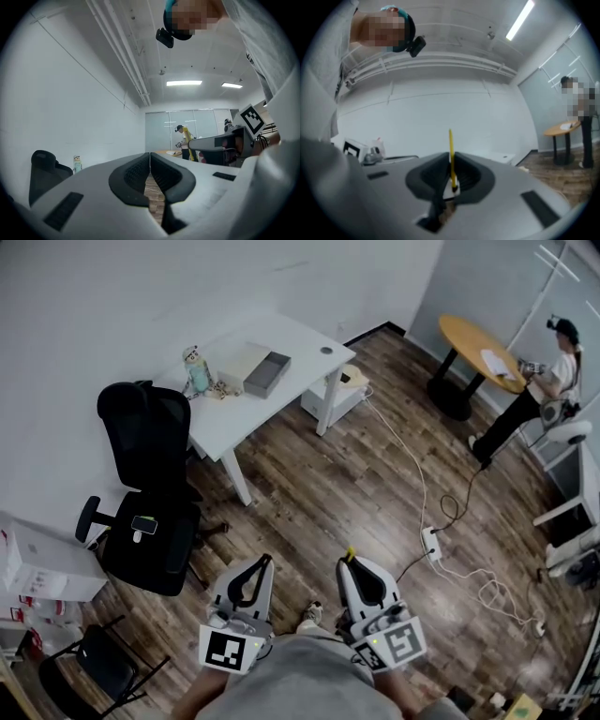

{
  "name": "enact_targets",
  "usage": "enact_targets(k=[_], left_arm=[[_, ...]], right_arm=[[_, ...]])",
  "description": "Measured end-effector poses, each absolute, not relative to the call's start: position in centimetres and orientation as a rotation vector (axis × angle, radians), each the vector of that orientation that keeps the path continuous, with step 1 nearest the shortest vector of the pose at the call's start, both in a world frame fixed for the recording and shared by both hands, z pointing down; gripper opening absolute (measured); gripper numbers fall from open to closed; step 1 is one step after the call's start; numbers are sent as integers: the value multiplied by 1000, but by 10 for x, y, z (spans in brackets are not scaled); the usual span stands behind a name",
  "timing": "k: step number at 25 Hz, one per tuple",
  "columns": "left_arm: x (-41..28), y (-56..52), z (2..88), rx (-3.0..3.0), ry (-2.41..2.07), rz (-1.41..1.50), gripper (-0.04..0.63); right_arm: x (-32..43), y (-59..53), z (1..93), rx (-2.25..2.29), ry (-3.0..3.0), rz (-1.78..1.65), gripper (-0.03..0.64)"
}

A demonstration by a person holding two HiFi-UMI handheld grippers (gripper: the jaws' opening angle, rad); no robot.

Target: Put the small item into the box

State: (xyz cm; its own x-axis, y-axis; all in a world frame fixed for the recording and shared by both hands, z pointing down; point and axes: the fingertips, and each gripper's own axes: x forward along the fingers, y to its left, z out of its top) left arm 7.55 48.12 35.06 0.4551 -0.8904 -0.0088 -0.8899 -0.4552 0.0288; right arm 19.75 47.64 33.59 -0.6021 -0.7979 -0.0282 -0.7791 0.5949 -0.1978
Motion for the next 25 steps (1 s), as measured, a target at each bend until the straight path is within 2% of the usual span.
enact_targets(k=[12, 25], left_arm=[[143, 480, 349, 2641, -1730, -52, 35], [159, 469, 354, 2629, -1742, -31, 35]], right_arm=[[266, 474, 346, -1251, 2746, -262, 59], [284, 460, 349, -1259, 2770, -224, 60]])
